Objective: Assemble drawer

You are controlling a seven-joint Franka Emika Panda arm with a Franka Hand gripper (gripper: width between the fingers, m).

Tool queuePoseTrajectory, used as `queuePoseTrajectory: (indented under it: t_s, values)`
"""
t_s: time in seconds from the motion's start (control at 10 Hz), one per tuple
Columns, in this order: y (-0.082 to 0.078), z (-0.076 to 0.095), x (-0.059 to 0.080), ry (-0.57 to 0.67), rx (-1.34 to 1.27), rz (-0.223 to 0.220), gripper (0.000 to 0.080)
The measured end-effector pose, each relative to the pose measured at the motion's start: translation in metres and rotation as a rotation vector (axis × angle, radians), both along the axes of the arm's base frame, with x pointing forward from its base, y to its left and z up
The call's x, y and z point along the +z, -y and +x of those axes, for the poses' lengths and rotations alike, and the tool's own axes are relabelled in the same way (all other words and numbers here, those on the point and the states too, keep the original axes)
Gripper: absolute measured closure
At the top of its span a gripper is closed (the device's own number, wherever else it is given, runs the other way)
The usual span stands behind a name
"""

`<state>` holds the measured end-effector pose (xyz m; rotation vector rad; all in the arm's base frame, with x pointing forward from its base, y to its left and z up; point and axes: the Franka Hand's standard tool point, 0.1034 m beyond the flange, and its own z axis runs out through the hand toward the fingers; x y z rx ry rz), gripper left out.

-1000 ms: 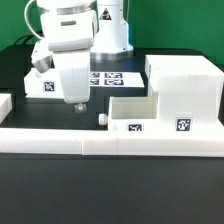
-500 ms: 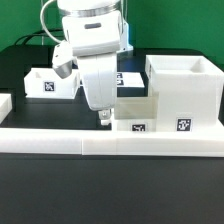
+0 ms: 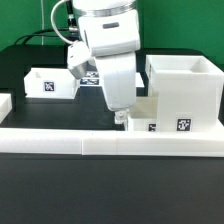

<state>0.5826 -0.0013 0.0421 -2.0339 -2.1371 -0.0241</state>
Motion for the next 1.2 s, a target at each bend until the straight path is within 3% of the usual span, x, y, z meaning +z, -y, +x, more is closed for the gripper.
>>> queuePoseTrajectory:
  t_s: [0.4, 0.6, 0.9, 1.2]
  values:
    - [-0.030, 0.002, 0.001, -0.006, -0.010, 0.004, 0.0151]
    - [-0.036, 0.000, -0.001, -0.021, -0.016, -0.011, 0.0151]
    - [-0.032, 0.000, -0.003, -0.024, -0.019, -0.026, 0.0151]
    - [-0.001, 0.000, 0.003, -0.021, -0.005, -0.023, 0.0151]
